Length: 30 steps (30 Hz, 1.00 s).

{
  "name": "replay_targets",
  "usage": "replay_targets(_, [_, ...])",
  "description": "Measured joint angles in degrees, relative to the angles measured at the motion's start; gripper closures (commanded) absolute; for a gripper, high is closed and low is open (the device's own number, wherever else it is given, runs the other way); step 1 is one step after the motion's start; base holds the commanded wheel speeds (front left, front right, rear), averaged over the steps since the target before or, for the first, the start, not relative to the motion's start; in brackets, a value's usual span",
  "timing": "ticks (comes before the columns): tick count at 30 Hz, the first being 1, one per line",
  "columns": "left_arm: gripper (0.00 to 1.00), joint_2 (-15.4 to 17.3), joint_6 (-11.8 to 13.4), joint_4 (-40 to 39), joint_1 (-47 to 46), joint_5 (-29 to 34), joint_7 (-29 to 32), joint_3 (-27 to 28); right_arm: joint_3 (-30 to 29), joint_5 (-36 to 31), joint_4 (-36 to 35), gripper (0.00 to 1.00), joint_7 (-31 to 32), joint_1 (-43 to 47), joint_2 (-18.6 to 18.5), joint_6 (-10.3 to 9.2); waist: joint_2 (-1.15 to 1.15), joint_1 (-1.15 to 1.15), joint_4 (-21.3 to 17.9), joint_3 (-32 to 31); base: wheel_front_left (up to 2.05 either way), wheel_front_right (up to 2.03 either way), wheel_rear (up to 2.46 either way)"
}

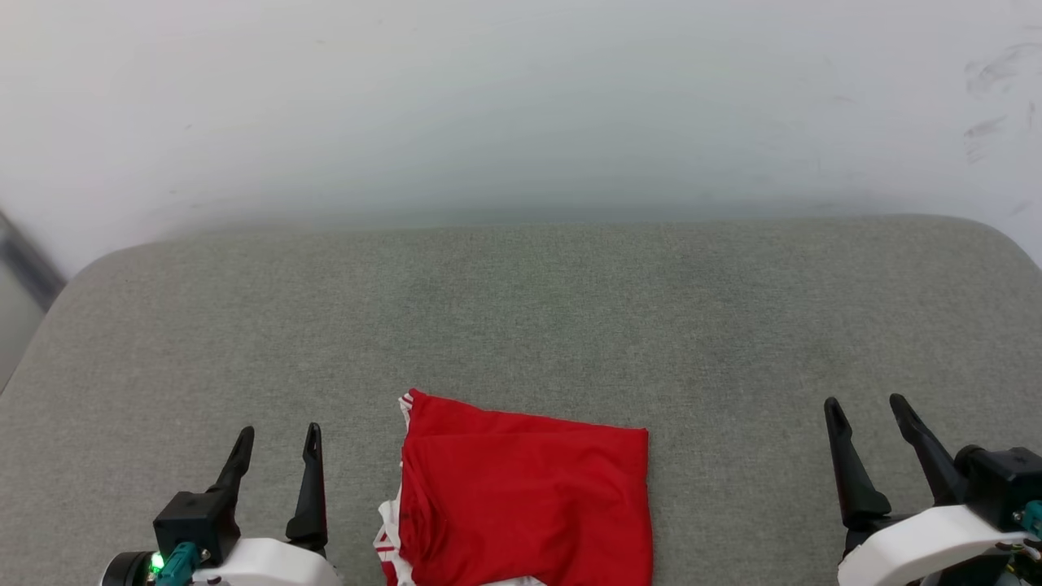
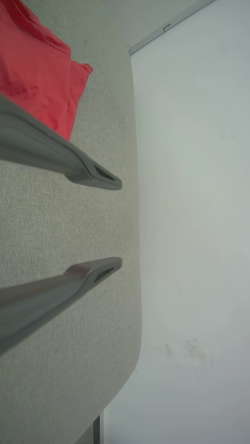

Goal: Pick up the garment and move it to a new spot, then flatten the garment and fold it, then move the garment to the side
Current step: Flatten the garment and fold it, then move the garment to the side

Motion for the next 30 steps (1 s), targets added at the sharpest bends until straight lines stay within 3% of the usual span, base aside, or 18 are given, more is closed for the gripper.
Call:
replay_targets(10, [0.0,-0.2,-1.2,0.1,-1.5,0.9,0.0,0.4,-2.2,2.8,-0.9,0.0,1.0,0.0,0.2,0.0,0.0,0.0,0.5,1.5,0.0,0.0,0.0])
replay_targets(15, [0.0,-0.9,-1.3,-0.5,-1.9,1.7,0.0,1.0,-5.1,10.2,1.1,0.0,3.9,0.2,0.2,0.0,0.0,0.0,1.8,2.2,0.0,0.0,0.0])
replay_targets(23, [0.0,-2.7,-2.4,-2.4,-3.8,3.3,0.0,1.8,-8.9,23.9,10.4,0.0,19.2,-0.5,-0.7,-0.01,0.0,0.0,5.0,4.6,0.0,0.0,0.0])
replay_targets(27, [0.0,-4.2,-3.6,-2.9,-5.5,4.4,0.0,1.7,-7.1,26.8,14.1,0.0,26.7,-2.6,-1.1,-0.01,0.0,0.0,7.0,6.8,0.0,0.0,0.0])
replay_targets(30, [0.0,-6.1,-5.0,-2.3,-7.0,5.3,0.0,2.0,-2.5,31.3,16.0,0.0,30.8,-5.5,-0.5,-0.01,0.0,0.01,9.5,9.8,0.0,0.0,0.0])
